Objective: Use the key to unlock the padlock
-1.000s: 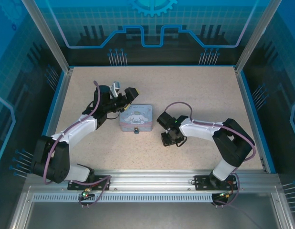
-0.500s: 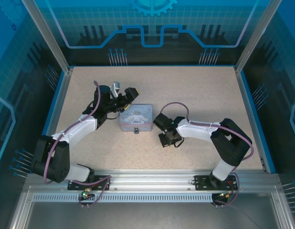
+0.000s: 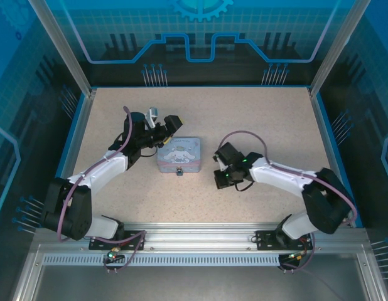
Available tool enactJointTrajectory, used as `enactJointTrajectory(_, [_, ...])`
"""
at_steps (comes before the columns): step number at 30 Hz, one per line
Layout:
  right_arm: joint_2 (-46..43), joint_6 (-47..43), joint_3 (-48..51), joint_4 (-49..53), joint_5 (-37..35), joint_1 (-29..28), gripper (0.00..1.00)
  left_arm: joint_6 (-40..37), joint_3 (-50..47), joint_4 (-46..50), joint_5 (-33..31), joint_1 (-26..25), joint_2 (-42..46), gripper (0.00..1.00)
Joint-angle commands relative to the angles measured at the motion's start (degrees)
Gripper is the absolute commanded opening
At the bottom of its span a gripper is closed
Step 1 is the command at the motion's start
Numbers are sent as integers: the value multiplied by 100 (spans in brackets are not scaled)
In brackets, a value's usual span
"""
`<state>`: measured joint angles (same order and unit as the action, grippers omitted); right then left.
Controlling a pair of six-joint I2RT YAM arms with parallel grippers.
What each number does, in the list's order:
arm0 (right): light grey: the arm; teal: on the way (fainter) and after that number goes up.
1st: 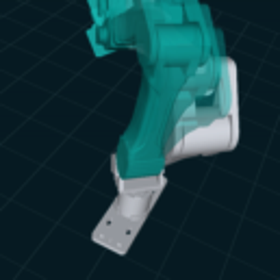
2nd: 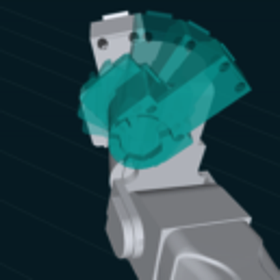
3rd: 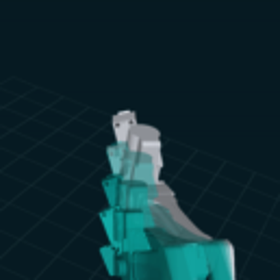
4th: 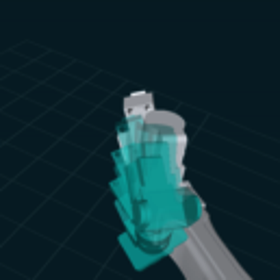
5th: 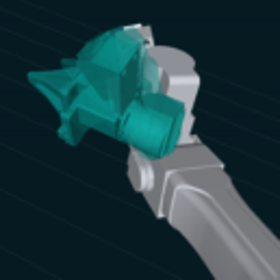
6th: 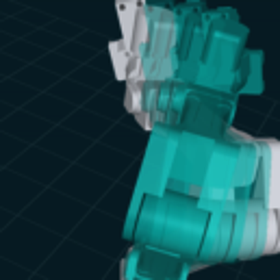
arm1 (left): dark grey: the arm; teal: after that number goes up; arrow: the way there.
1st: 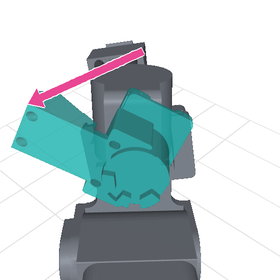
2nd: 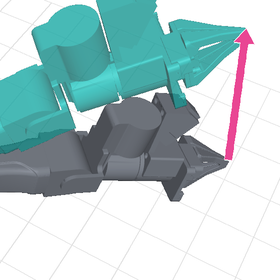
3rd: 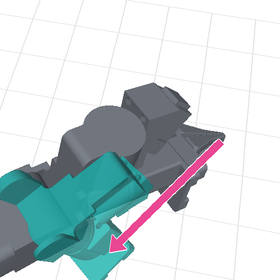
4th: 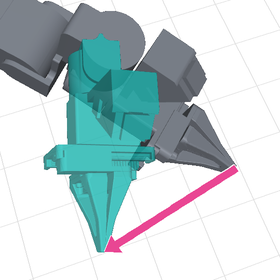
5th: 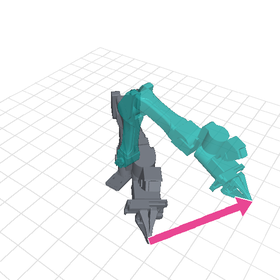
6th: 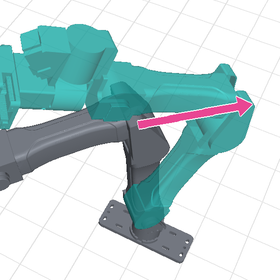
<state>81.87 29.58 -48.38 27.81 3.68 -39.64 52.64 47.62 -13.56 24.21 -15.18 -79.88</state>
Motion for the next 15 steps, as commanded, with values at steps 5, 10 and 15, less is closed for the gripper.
enactJointTrajectory(5, [-996, -44, 320, -696, 1857, 955, 0, 11, -14, -2, 386, -249, 52, 99])
enactJointTrajectory(10, [-1095, 841, 242, -1036, 2316, 1399, 0, 315, -302, -497, 364, -656, -56, 99])
enactJointTrajectory(15, [-960, 2320, 55, -1375, 1941, 1398, 0, 1242, -863, -1712, 26, -1025, -266, 94])
